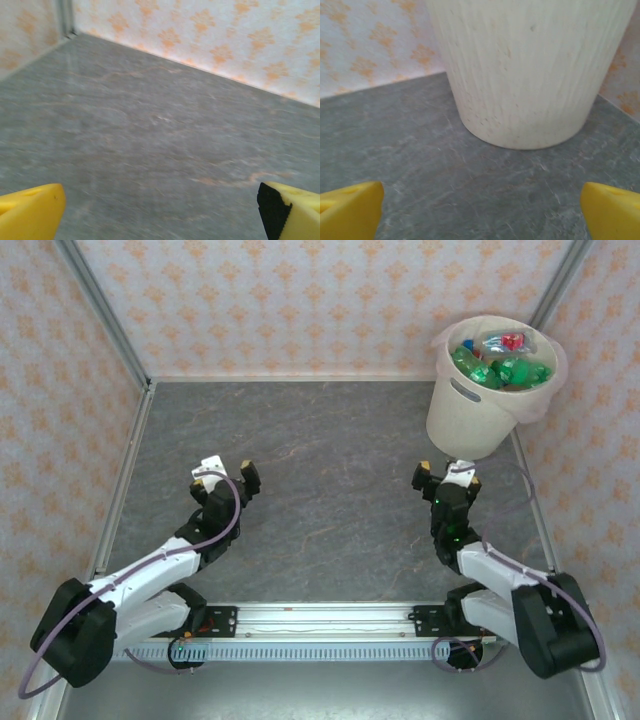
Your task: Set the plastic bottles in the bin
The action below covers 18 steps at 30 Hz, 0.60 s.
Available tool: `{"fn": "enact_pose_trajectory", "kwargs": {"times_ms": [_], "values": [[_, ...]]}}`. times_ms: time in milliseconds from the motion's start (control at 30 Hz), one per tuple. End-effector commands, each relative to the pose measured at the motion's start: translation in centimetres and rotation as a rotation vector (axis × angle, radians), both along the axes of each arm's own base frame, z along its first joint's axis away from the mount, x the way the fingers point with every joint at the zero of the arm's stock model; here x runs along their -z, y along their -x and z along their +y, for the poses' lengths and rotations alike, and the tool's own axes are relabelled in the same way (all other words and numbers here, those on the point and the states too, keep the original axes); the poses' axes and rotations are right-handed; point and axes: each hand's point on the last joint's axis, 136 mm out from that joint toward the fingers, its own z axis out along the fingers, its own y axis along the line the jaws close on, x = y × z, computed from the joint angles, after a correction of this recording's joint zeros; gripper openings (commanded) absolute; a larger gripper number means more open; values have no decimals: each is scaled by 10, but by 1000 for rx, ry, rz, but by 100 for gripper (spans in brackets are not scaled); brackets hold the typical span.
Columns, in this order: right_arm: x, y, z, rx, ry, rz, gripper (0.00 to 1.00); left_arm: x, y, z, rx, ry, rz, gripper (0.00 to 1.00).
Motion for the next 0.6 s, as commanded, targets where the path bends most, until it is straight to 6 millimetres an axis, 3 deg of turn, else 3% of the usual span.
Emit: {"fn": "enact_pose_trajectory", "kwargs": {"times_ms": [0, 267, 467, 567], "values": [[-13, -5, -12, 71, 30, -113, 100, -20, -11, 32, -137, -130, -5, 99], [-3, -36, -12, 49, 84, -69, 100, 9, -37, 79, -221, -222, 105, 100], [-4, -38, -18, -7, 56, -91, 100, 42, -45, 88, -203, -301, 126, 100], [1, -31, -31, 16, 21, -144, 100, 38, -55, 84, -165, -315, 89, 100]]}}
